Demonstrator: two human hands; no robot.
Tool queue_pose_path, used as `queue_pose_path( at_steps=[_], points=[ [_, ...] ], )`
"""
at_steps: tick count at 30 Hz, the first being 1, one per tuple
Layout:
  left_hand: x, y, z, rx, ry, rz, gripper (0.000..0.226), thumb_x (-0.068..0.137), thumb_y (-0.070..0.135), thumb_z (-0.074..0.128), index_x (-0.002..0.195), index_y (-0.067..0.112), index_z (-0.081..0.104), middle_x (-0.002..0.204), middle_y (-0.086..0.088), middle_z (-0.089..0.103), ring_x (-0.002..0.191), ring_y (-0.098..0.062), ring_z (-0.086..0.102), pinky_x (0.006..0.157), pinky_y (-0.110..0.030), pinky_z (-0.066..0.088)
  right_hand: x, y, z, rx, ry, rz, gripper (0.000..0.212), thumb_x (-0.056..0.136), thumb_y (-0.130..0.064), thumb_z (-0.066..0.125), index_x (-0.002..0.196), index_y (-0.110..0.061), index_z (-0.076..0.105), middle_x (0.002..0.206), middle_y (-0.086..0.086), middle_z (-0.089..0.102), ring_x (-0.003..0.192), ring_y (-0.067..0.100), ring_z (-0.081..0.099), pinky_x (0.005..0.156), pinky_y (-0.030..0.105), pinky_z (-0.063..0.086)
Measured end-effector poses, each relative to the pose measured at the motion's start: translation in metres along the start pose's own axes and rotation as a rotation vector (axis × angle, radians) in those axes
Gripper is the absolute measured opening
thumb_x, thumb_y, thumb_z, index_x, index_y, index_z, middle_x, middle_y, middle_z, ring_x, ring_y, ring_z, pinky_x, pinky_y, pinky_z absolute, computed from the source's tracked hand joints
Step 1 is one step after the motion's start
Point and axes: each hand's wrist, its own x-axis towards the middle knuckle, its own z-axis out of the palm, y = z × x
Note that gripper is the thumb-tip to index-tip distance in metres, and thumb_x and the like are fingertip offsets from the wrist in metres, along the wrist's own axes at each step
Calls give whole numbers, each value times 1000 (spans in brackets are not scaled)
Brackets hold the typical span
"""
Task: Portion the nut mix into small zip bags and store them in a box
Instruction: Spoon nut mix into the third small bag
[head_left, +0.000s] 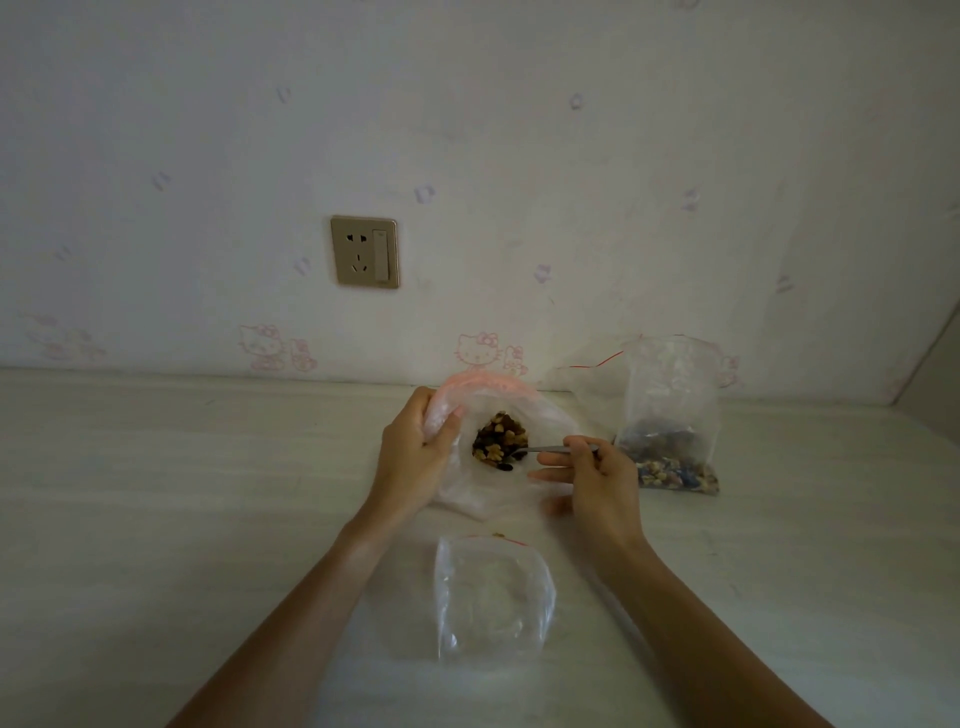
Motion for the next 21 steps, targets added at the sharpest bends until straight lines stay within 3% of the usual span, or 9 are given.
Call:
queue_pose_path(
  at_steps=[3,5,8,10,13,16,19,21],
  points=[
    [3,3,-3,7,3,-11,8,99,31,69,100,29,61,93,12,69,83,3,65,67,-8,47,-3,-7,-5,47,-1,12,21,110,-21,45,110,-11,63,87,9,78,75,22,78,51,36,59],
    [4,7,-10,6,-40,-33,31,92,34,78,116,32,59,109,22,66,97,13,61,76,-3,45,-4,-11,-7,62,-3,17,21,110,-20,44,111,-9,62,89,12,78,76,23,78,48,31,56],
    [0,14,-23,38,-93,-28,67,80,40,88,136,30,52,130,22,57,119,9,51,99,-12,39,-7,-19,-13,87,-23,9,22,110,-18,44,114,-6,62,90,15,77,79,25,78,53,37,60],
    [-10,18,-31,102,-56,8,73,80,43,87,140,29,49,136,20,53,128,3,46,106,-21,38,-10,-24,-17,98,-36,2,23,110,-18,43,113,-5,62,88,13,77,79,26,78,52,35,60],
    [-34,24,-44,190,74,125,57,82,45,83,129,31,54,128,20,53,121,2,50,102,-21,41,-18,-32,-23,113,-58,-2,24,110,-18,43,111,-5,63,84,11,78,79,26,78,51,33,59],
    [-63,33,-54,232,108,213,34,84,44,79,109,35,58,114,23,57,111,0,58,88,-12,43,-33,-43,-35,143,-95,-20,24,110,-17,43,111,-4,63,83,12,78,80,28,78,51,33,58],
    [-89,37,-57,232,-27,174,20,86,48,73,98,35,65,100,18,66,96,-2,65,74,-9,46,-53,-55,-49,170,-136,-31,25,110,-17,43,110,-3,63,85,16,77,81,31,78,52,35,59],
    [-103,35,-55,250,-143,108,22,88,54,71,98,35,68,97,16,68,89,-1,67,69,-12,48,-67,-60,-59,185,-165,-35,25,110,-16,43,109,-2,63,85,18,77,80,32,77,52,36,61]
  ],
)
